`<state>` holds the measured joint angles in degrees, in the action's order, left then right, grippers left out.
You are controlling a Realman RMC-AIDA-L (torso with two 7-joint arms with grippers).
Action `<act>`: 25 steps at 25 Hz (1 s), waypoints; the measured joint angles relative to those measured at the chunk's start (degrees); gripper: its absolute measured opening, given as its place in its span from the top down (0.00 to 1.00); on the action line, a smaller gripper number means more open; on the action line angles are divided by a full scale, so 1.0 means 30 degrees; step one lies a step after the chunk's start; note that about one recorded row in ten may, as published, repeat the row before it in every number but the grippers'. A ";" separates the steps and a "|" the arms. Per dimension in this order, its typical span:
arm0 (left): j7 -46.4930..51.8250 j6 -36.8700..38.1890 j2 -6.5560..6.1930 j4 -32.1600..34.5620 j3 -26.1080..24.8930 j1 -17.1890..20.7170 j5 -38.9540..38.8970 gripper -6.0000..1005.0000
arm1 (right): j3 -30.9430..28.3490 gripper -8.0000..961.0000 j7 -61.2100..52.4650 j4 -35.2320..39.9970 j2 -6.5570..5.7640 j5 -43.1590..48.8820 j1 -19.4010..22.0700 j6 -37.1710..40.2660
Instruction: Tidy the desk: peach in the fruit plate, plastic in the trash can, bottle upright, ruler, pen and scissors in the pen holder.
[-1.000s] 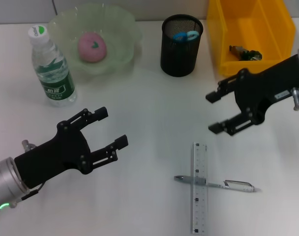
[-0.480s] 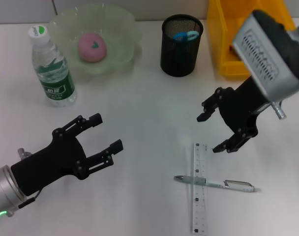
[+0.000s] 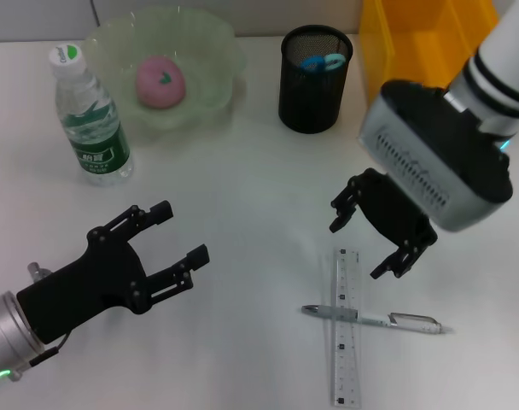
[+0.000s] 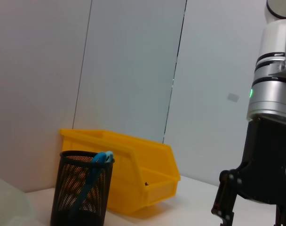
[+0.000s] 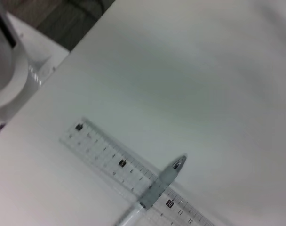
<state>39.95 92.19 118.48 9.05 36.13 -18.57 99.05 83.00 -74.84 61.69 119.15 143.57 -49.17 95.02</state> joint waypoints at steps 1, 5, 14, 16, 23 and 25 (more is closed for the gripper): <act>0.0005 -0.0025 0.0003 0.0000 -0.0009 0.0024 -0.0017 0.17 | 0.0314 0.22 0.0182 0.0031 0.0007 0.0000 -0.0005 -0.0142; 0.0051 -0.0187 0.0027 0.0000 -0.0049 0.0070 -0.0170 0.17 | 0.1534 0.22 0.0894 0.0101 0.0053 -0.0009 -0.0004 -0.0847; 0.0353 -0.0261 0.0028 0.0001 -0.0376 0.0123 -0.0235 0.17 | 0.3622 0.22 0.2237 0.0183 0.0092 0.0000 -0.0131 -0.1620; 0.0443 -0.0262 0.0022 0.0001 -0.0461 0.0125 -0.0236 0.17 | 0.3769 0.22 0.2317 0.0182 0.0093 0.0015 -0.0139 -0.1617; 0.0507 -0.0263 0.0008 0.0002 -0.0556 0.0176 -0.0235 0.17 | 0.4725 0.23 0.2745 0.0187 0.0098 0.0105 -0.0167 -0.1668; 0.0510 -0.0263 0.0001 0.0004 -0.0560 0.0188 -0.0227 0.17 | 0.4980 0.23 0.2852 0.0202 0.0098 0.0135 -0.0185 -0.1697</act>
<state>41.48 91.40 118.48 9.06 34.45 -18.01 98.37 97.94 -66.28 62.29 119.44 143.98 -49.73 89.93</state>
